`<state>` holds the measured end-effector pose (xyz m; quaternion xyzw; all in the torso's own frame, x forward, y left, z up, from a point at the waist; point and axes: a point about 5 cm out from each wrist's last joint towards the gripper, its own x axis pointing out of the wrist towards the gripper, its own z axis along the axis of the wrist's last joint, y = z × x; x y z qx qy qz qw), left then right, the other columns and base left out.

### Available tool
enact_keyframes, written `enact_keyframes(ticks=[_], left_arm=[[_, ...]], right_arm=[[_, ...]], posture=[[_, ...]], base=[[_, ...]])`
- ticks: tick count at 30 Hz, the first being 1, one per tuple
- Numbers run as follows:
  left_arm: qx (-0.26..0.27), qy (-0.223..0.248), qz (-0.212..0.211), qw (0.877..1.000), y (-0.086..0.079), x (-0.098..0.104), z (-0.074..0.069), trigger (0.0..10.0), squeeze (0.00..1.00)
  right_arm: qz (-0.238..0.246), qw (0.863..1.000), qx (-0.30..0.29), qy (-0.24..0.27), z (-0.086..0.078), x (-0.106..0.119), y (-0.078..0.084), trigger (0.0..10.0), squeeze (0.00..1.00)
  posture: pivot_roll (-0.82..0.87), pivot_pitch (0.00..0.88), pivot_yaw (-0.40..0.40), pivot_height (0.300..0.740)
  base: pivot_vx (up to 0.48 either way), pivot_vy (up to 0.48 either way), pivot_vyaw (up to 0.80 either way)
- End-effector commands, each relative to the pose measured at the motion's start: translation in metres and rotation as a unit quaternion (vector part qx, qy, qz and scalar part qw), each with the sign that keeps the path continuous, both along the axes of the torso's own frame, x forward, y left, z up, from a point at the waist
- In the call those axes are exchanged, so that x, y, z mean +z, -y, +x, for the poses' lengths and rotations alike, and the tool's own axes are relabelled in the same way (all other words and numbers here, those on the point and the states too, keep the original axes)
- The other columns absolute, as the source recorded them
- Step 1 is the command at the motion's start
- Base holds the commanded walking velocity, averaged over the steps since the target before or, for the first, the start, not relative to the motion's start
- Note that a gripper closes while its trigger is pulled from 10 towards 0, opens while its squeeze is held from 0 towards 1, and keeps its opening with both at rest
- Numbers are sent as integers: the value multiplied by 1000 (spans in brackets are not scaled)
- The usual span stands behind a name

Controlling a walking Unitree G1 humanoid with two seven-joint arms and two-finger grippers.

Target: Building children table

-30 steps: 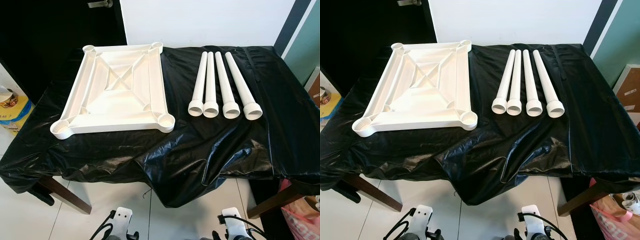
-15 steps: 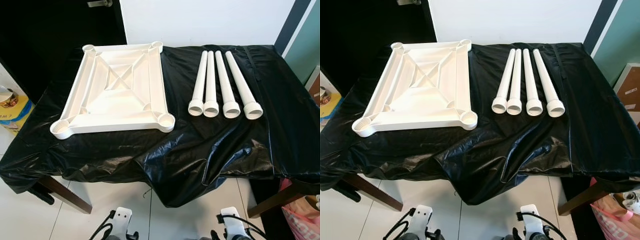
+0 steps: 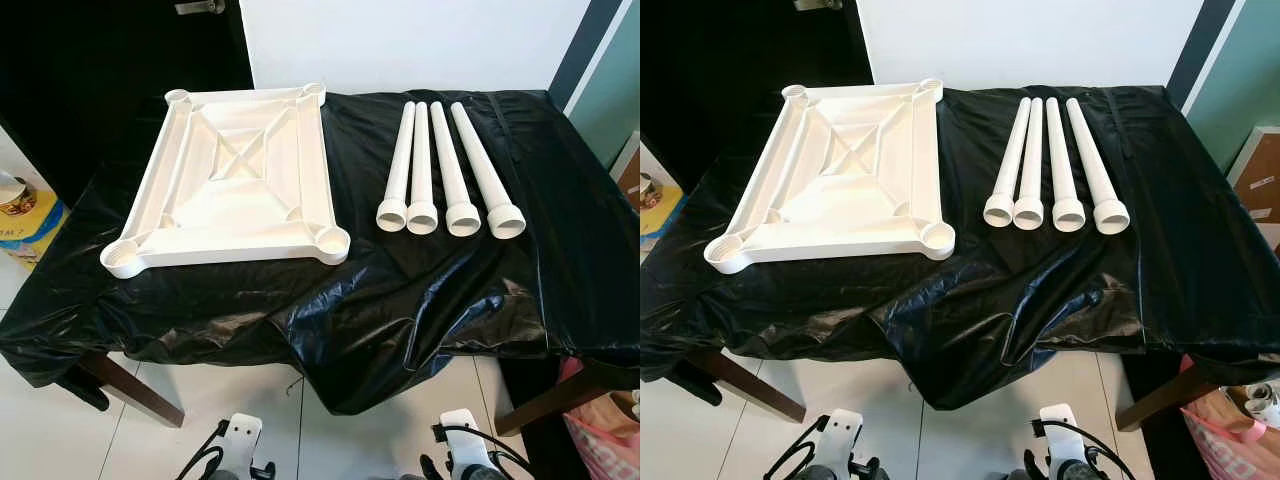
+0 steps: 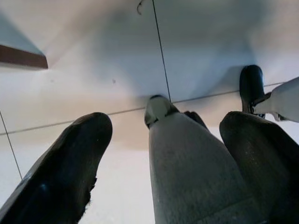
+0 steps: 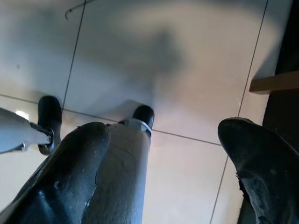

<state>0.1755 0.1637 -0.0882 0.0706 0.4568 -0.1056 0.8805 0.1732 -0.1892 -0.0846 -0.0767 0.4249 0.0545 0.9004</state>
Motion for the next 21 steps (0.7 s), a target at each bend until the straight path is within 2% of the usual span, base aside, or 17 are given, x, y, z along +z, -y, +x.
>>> enact_keyframes(ticks=[1, 2, 3, 4, 5, 6, 7, 9, 10, 11, 12, 13, 14, 21], left_arm=[[-1, -2, -7, 1000, -4, -1, -5, 10000, 0], [-1, 9, -13, 1000, -5, 1, -2, 10000, 0], [-1, 9, -13, 1000, -5, 1, -2, 10000, 0], [1, 24, -25, 999, -4, 4, 3, 10000, 0], [3, 39, -41, 998, -3, 7, 9, 10000, 408], [3, 39, -41, 998, -3, 7, 9, 10000, 408], [4, 51, -52, 997, -2, 10, 12, 10000, 1000], [1, 61, -58, 996, -1, 12, 16, 10000, 1000], [-8, 71, -60, 996, -1, 14, 18, 10000, 1000], [-8, 71, -60, 996, -1, 14, 18, 10000, 1000], [-18, 79, -61, 995, 0, 16, 20, 10000, 953], [-18, 79, -61, 995, 0, 16, 20, 10000, 953], [-29, 88, -62, 994, 1, 17, 21, 10000, 0], [-67, 114, -64, 989, -1, 21, 22, 10000, 0]], right_arm=[[5, 1000, -7, 1, -2, 0, 4, 10000, 0], [8, 1000, -11, 7, -1, 1, 6, 10000, 71], [8, 1000, -11, 7, -1, 1, 6, 10000, 71], [16, 1000, -15, 16, 1, 3, 8, 10000, 1000], [23, 999, -14, 24, 2, 4, 9, 10000, 1000], [23, 999, -14, 24, 2, 4, 9, 10000, 1000], [25, 999, -13, 30, 4, 5, 10, 10000, 1000], [30, 999, -12, 37, 6, 7, 10, 10000, 1000], [35, 998, -9, 44, 7, 8, 10, 10000, 200], [35, 998, -9, 44, 7, 8, 10, 10000, 200], [42, 998, -7, 52, 9, 10, 11, 10000, 0], [42, 998, -7, 52, 9, 10, 11, 10000, 0], [48, 997, -2, 62, 11, 12, 12, 10000, 0], [49, 995, 24, 83, 12, 16, 14, 10000, 0]], posture=[[-26, 35, 12, 740], [-25, 38, 12, 740], [-25, 38, 12, 740], [-20, 46, 7, 740], [-17, 51, 7, 740], [-17, 51, 7, 740], [-15, 57, 4, 740], [-12, 69, 2, 740], [-11, 74, -1, 740], [-11, 74, -1, 740], [-10, 76, -1, 740], [-10, 76, -1, 740], [-8, 82, -3, 740], [-4, 101, -5, 740]], base=[[0, 0, 0], [0, 0, 0], [0, 0, 0], [0, 0, 0], [0, 0, 0], [0, 0, 0], [0, 0, 0], [0, 0, 0], [0, 0, 0], [0, 0, 0], [0, 0, 0], [0, 0, 0], [0, 0, 0], [0, 0, 0]])
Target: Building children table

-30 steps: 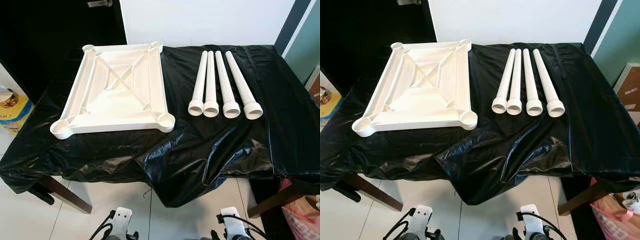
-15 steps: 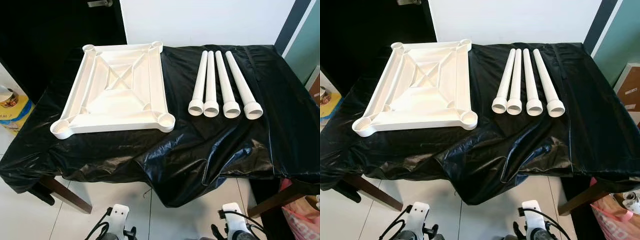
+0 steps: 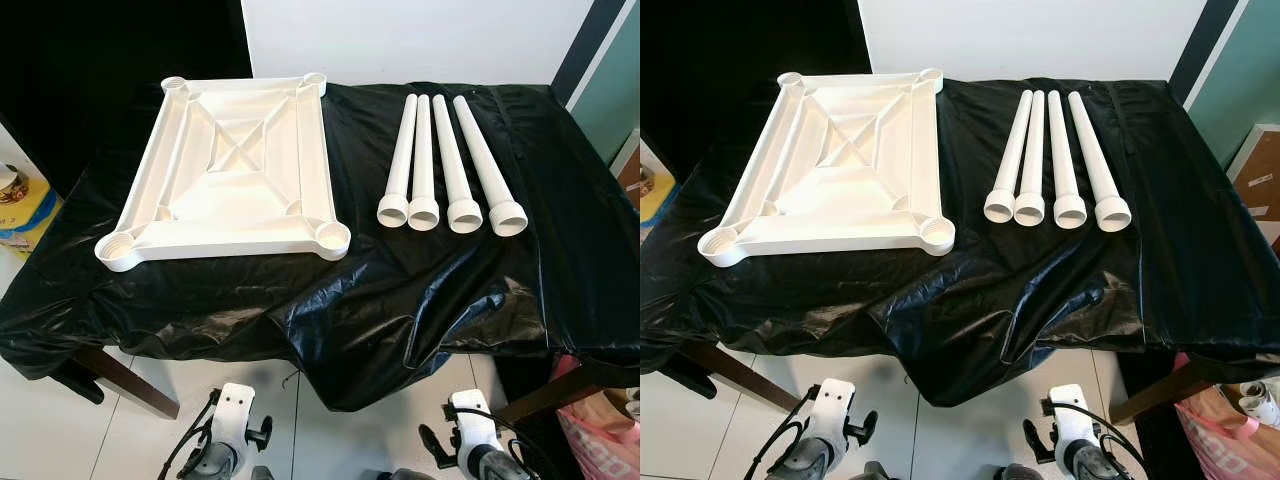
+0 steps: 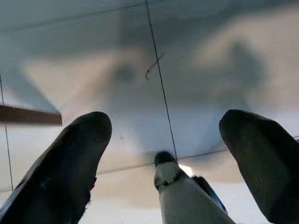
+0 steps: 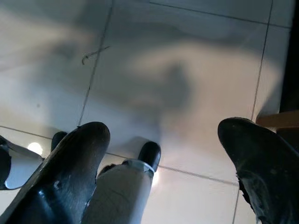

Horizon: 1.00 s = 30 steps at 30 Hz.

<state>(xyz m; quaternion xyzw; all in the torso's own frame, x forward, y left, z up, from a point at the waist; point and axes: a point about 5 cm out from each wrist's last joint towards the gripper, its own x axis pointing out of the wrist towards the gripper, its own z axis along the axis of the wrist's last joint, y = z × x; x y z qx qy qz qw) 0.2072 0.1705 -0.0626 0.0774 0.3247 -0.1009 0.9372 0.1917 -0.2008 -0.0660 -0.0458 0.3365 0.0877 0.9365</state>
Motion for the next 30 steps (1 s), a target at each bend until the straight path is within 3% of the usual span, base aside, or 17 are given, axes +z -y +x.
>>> enact_keyframes(ticks=[1, 4, 9, 11, 16, 19, 26, 28, 30], left_arm=[[-79, -15, -43, 996, 1, -2, -11, 10000, 0], [-94, 19, -47, 994, -8, 5, -12, 10000, 0], [-107, 34, -49, 993, -10, 8, -12, 10000, 0], [-126, 63, -56, 988, -10, 15, -13, 10000, 0], [-149, 91, -61, 983, -7, 22, -14, 10000, 0], [-192, 120, -77, 971, 2, 34, -13, 10000, 0], [-253, 134, -106, 952, 11, 49, -14, 10000, 0], [-300, 133, -124, 936, 18, 60, -14, 10000, 0], [-300, 133, -124, 936, 18, 60, -14, 10000, 0]], right_arm=[[-2, 1000, 16, 4, -6, -1, 3, 10000, 0], [0, 998, 46, 34, -6, 5, 5, 10000, 0], [3, 997, 61, 53, -4, 9, 5, 10000, 0], [18, 991, 89, 97, 3, 19, 4, 10000, 0], [35, 981, 128, 141, 7, 31, 2, 10000, 0], [69, 964, 189, 172, 8, 44, -4, 10000, 0], [105, 944, 255, 180, 6, 56, -11, 10000, 0], [125, 930, 298, 177, 8, 65, -13, 10000, 0], [125, 930, 298, 177, 8, 65, -13, 10000, 0]], posture=[[-1, 107, -6, 740], [8, 117, -12, 740], [12, 122, -15, 740], [18, 129, -18, 740], [27, 133, -23, 740], [33, 136, -26, 740], [37, 136, -29, 740], [37, 136, -28, 740], [37, 136, -28, 740]], base=[[0, 0, 0], [0, 0, 0], [0, 0, 0], [0, 0, 0], [0, 0, 0], [0, 0, 0], [0, 0, 0], [0, 0, 0], [0, 0, 0]])
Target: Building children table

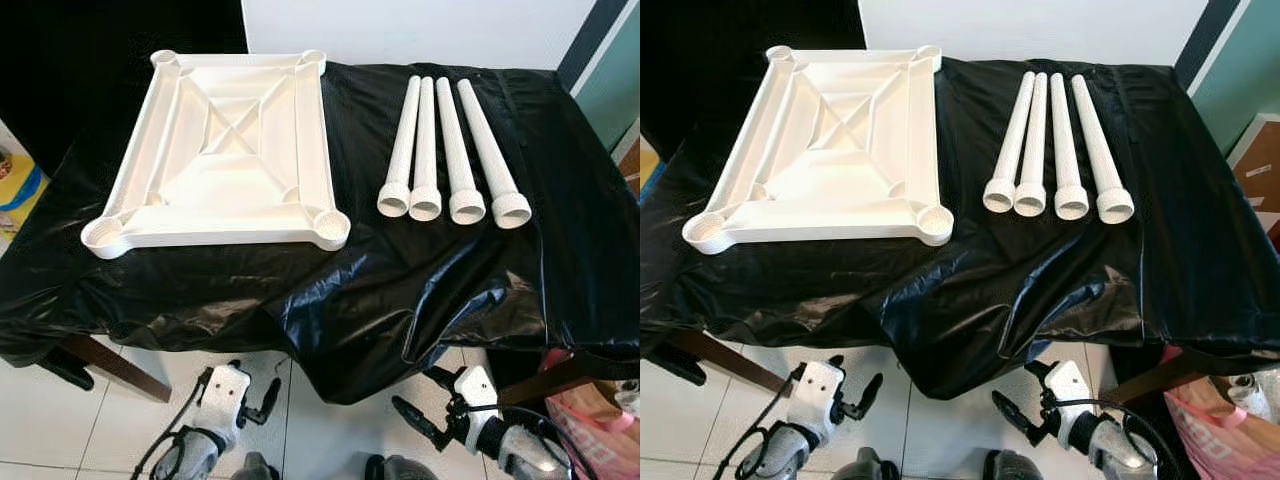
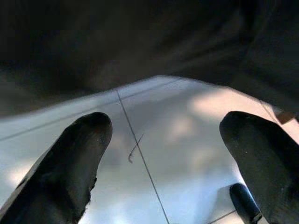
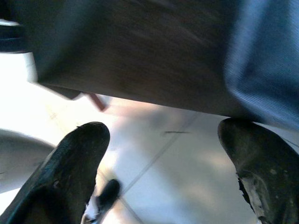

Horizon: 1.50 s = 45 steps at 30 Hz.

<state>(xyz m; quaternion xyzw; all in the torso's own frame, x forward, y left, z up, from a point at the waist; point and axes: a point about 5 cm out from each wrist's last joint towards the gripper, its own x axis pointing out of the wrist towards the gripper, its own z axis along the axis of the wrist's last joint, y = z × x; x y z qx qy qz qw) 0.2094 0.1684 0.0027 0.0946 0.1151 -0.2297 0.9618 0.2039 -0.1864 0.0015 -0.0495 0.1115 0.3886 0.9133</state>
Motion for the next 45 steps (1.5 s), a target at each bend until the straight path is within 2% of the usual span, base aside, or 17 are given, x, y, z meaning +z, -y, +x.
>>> enact_keyframes(ticks=[1, 2, 3, 6, 9, 15, 18, 19, 21, 23, 25, 30, 34, 38, 41, 43, 45], left_arm=[[-214, -64, -38, 974, 20, 1, -18, 10000, 0], [-214, -64, -38, 974, 20, 1, -18, 10000, 0], [-258, -78, -39, 962, 23, 6, -23, 10000, 0], [-285, -89, -39, 954, 25, 10, -27, 10000, 0], [-355, -125, -38, 926, 25, 23, -38, 10000, 0], [-384, -146, -26, 911, 23, 35, -41, 10000, 0], [-383, -144, -32, 912, 24, 40, -38, 10000, 0], [-373, -132, -50, 917, 25, 54, -32, 10000, 0], [-367, -124, -64, 920, 26, 61, -28, 10000, 0], [-367, -124, -64, 920, 26, 61, -28, 10000, 0], [-356, -95, -99, 924, 23, 85, -14, 10000, 0], [-348, -83, -118, 926, 22, 95, -8, 10000, 0], [-326, -61, -177, 927, 24, 113, 1, 10000, 0], [-318, -57, -191, 927, 24, 118, 4, 10000, 0], [-283, -32, -214, 934, 24, 124, 13, 10000, 0], [-232, -1, -215, 949, 22, 125, 24, 10000, 0], [-216, 7, -212, 953, 21, 125, 27, 10000, 0]], right_arm=[[7, 999, 32, -15, -3, 3, 1, 10000, 0], [7, 999, 32, -15, -3, 3, 1, 10000, 0], [14, 997, 71, -21, -3, 10, -1, 10000, 0], [18, 995, 96, -27, -4, 14, -2, 10000, 0], [31, 983, 177, -50, -8, 31, -1, 10000, 0], [40, 974, 216, -60, -6, 45, 0, 10000, 0], [43, 973, 220, -62, -6, 47, 1, 10000, 0], [55, 974, 212, -60, -1, 53, 3, 10000, 0], [64, 976, 200, -53, 3, 55, 3, 10000, 0], [64, 976, 200, -53, 3, 55, 3, 10000, 0], [100, 983, 156, -17, 18, 70, 2, 10000, 0], [118, 983, 140, -6, 24, 77, 1, 10000, 0], [159, 982, 96, 28, 37, 92, -2, 10000, 0], [172, 981, 81, 36, 41, 95, -2, 10000, 0], [197, 978, 15, 63, 54, 103, -2, 10000, 0], [224, 966, -81, 104, 71, 114, -2, 10000, 0], [232, 960, -108, 114, 75, 118, -2, 10000, 0]], posture=[[35, 135, -26, 740], [35, 135, -26, 740], [34, 129, -27, 740], [34, 129, -27, 740], [35, 111, -26, 740], [40, 94, -26, 740], [41, 92, -26, 740], [43, 85, -25, 740], [44, 83, -24, 740], [44, 83, -24, 740], [44, 73, -20, 740], [44, 68, -19, 740], [42, 62, -18, 740], [42, 62, -18, 740], [41, 60, -18, 740], [39, 61, -19, 740], [39, 61, -19, 740]], base=[[0, 0, 0], [0, 0, 0], [0, 0, 0], [0, 0, 0], [0, 0, 0], [0, 0, 0], [0, 0, 0], [0, 0, 0], [0, 0, 0], [0, 0, 0], [0, 0, 0], [0, 0, 0], [0, 0, 0], [0, 0, 0], [0, 0, 0], [0, 0, 0], [0, 0, 0]])
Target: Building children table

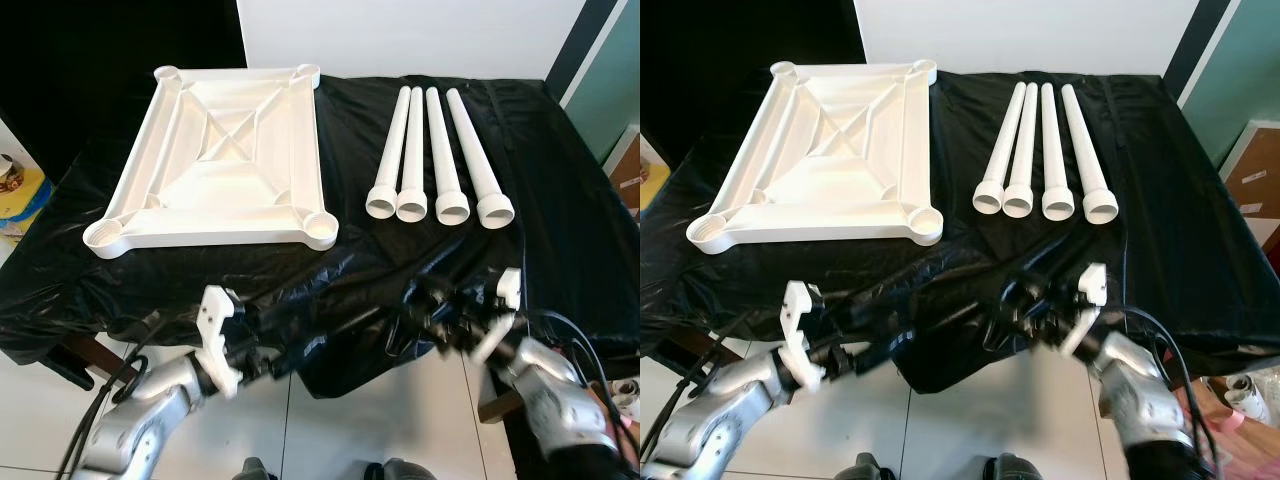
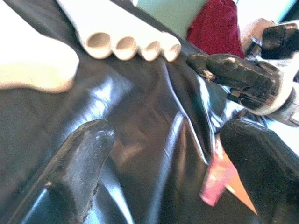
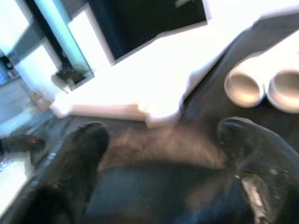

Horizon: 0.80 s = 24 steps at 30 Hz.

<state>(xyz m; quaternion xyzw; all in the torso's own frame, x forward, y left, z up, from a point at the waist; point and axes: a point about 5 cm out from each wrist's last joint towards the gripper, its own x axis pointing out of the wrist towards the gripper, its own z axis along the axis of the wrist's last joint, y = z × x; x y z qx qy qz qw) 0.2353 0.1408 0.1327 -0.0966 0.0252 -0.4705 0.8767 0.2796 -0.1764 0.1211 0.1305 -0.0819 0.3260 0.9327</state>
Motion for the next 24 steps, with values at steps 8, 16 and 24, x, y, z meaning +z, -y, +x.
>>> enact_keyframes(ticks=[8, 16, 24], left_arm=[[136, 21, -7, 990, -9, 1, 21, 10000, 0], [280, 27, 11, 960, -16, 0, 42, 10000, 0], [380, 24, 37, 924, -17, -4, 56, 10000, 0]], right_arm=[[24, 989, -145, -3, 11, 8, 7, 10000, 0], [3, 972, -233, 3, 13, 10, -3, 10000, 0], [-49, 957, -287, 12, 8, 6, -13, 10000, 0]], posture=[[30, 70, -20, 740], [-5, 75, -27, 740], [-87, 57, 31, 740]], base=[[0, 0, 0], [0, 0, 0], [0, 0, 0]])
